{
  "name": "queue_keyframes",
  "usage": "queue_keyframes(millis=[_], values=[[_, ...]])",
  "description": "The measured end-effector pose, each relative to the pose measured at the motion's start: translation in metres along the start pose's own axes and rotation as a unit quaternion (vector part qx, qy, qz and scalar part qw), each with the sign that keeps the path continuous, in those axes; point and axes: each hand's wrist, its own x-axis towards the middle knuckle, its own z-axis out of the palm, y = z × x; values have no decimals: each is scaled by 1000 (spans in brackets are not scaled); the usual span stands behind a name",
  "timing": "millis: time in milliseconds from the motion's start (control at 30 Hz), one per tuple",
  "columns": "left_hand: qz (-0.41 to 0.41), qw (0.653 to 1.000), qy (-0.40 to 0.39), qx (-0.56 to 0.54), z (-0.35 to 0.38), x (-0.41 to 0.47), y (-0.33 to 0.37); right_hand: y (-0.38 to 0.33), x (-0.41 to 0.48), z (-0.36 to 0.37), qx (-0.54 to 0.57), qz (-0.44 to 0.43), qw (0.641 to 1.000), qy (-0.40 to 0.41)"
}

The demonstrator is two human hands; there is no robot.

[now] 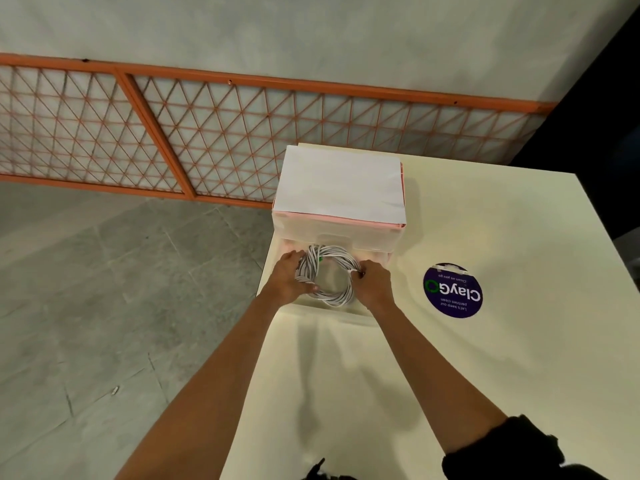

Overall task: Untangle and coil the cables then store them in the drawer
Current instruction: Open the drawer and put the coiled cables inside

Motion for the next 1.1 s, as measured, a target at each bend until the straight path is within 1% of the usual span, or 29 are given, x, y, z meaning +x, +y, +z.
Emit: queue_keyframes(millis=[67,167,233,300,367,467,567,600,667,767,833,1000,1100], values=[[7,999,31,-13,-3,-3,-3,6,-3,-6,-1,-32,999,2],[34,993,104,-38,-10,-14,-5,16,-12,-17,38,-60,997,28],[62,985,162,-21,-14,-24,-8,23,-19,-24,39,-77,994,62],[66,978,199,0,-18,-35,-13,30,-28,-26,49,-92,991,83],[62,977,203,-3,-20,-46,-18,37,-39,-24,60,-100,989,87],[50,983,177,-8,-19,-61,-22,44,-50,-19,76,-80,991,75],[39,985,169,-19,-15,-68,-33,53,-59,-16,91,-22,995,21],[26,984,173,-31,-13,-69,-38,57,-62,-15,93,-14,996,4],[5,981,184,-57,-9,-70,-47,65,-68,-11,91,-24,995,-15],[-6,976,201,-78,-5,-69,-54,76,-71,-5,93,-46,995,-3],[-8,974,210,-87,-3,-68,-55,79,-69,-3,96,-41,994,16],[-8,969,224,-103,-2,-59,-51,76,-55,-7,99,-23,994,27],[-8,969,225,-103,-5,-45,-46,69,-43,-12,100,-31,994,38]])
